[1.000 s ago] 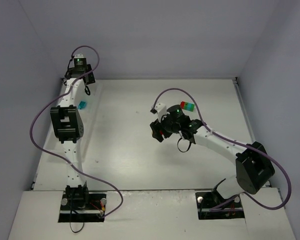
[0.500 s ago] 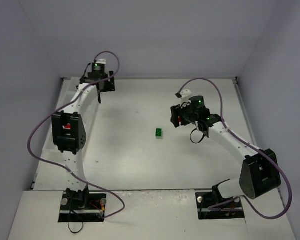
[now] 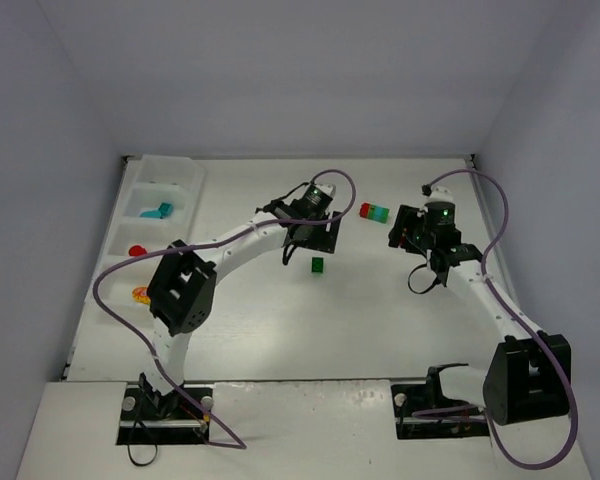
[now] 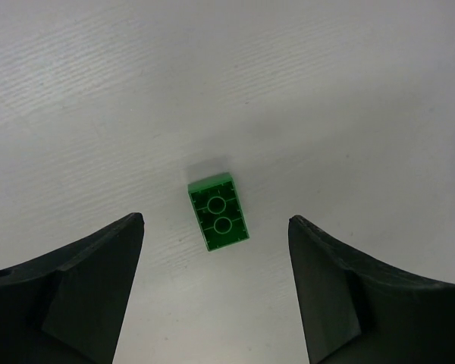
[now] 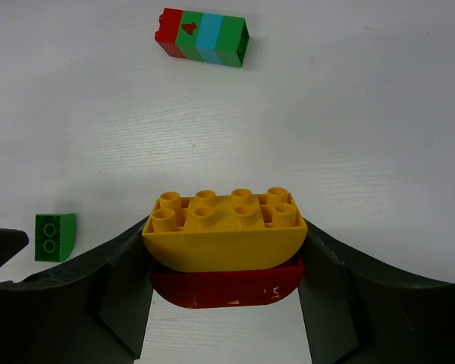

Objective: Sort the legos into containers by color

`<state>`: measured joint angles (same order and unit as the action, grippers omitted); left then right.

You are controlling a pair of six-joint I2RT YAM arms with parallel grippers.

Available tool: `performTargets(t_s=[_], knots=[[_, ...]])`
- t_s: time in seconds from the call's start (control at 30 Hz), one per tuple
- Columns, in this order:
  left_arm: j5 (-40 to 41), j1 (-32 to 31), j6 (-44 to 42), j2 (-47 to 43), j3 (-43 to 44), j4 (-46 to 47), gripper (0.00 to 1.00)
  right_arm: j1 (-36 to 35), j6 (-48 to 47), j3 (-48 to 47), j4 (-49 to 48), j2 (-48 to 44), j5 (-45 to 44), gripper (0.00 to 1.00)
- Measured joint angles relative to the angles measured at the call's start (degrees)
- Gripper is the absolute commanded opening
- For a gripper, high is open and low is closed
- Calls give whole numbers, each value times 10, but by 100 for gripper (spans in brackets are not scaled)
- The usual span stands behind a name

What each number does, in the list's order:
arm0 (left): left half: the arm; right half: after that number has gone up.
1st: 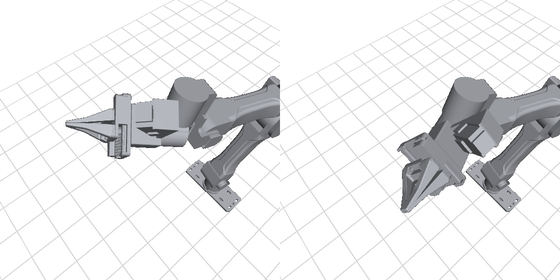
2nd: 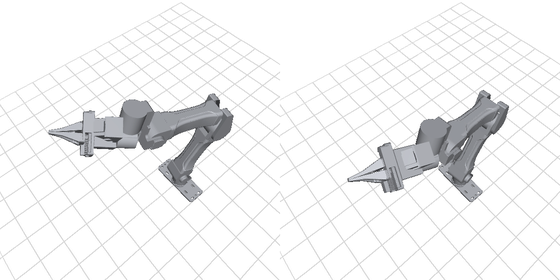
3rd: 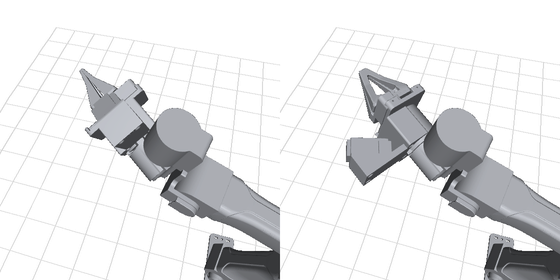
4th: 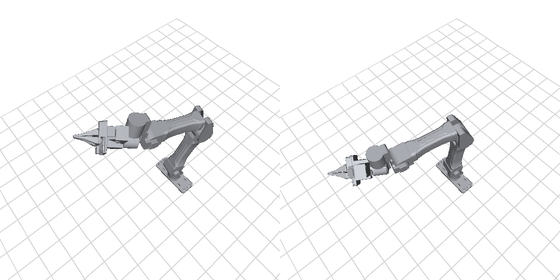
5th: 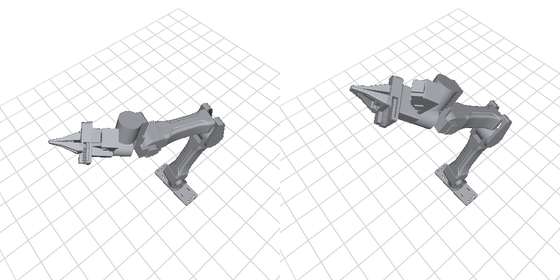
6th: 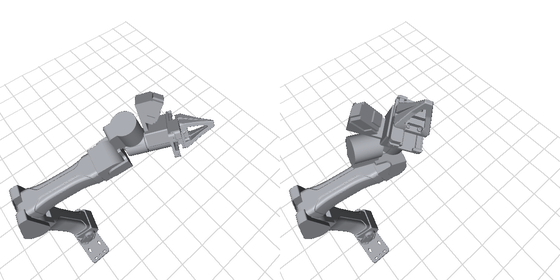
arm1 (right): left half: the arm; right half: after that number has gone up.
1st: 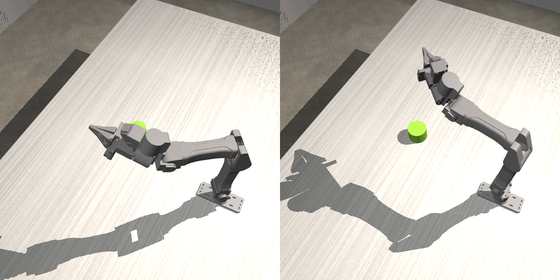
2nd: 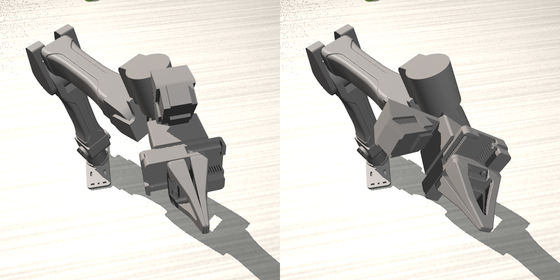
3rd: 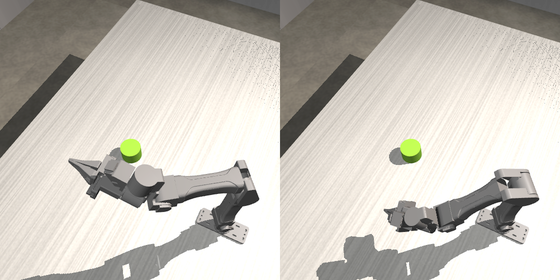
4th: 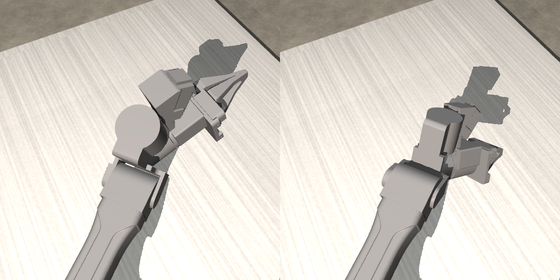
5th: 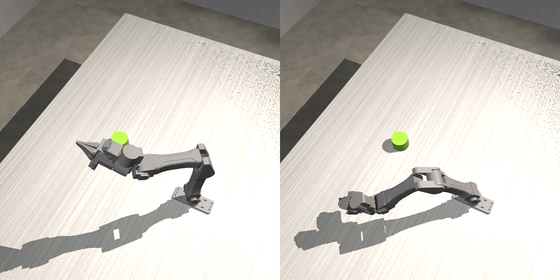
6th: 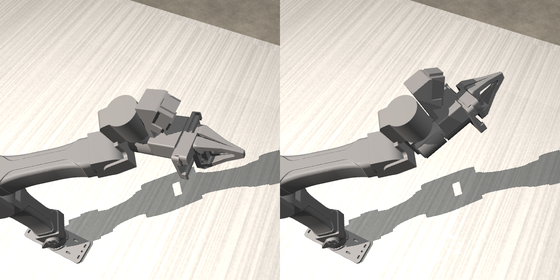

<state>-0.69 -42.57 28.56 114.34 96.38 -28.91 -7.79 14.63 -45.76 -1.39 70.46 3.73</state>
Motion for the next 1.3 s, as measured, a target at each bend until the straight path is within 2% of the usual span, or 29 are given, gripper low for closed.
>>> performTargets(t_s=[0.13, 0.37, 0.47, 0.57, 0.6, 0.63, 0.73, 0.83, 1.0, 1.3], knots=[[16, -2, 27, 43, 14, -20, 69, 6, 17, 13, 5, -7, 0, 0], [22, -5, 54, 87, 14, -38, 60, 6, 21, 13, 6, -18, 2, 0], [22, -17, 60, 93, 14, -39, 53, 6, 22, 13, 6, -18, 3, 0], [20, -31, 66, 97, 18, -39, 36, 6, 22, 15, 5, -18, 7, 0], [20, -35, 66, 99, 20, -40, 20, 6, 22, 16, 5, -18, 8, 0], [20, -39, 69, 100, 21, -41, 15, 6, 23, 17, 5, -18, 8, 0], [21, -43, 66, 100, 23, -45, 2, 6, 23, 19, 4, -18, 9, 0], [28, -33, 62, 98, 23, -54, 1, 6, 23, 20, 4, -18, 12, 0], [57, 33, 17, 76, 37, -78, 1, 6, 22, 20, 2, -18, 33, 0], [142, 278, -107, 64, 194, -85, 4, 1, 11, 15, -13, 14, 86, 0]])
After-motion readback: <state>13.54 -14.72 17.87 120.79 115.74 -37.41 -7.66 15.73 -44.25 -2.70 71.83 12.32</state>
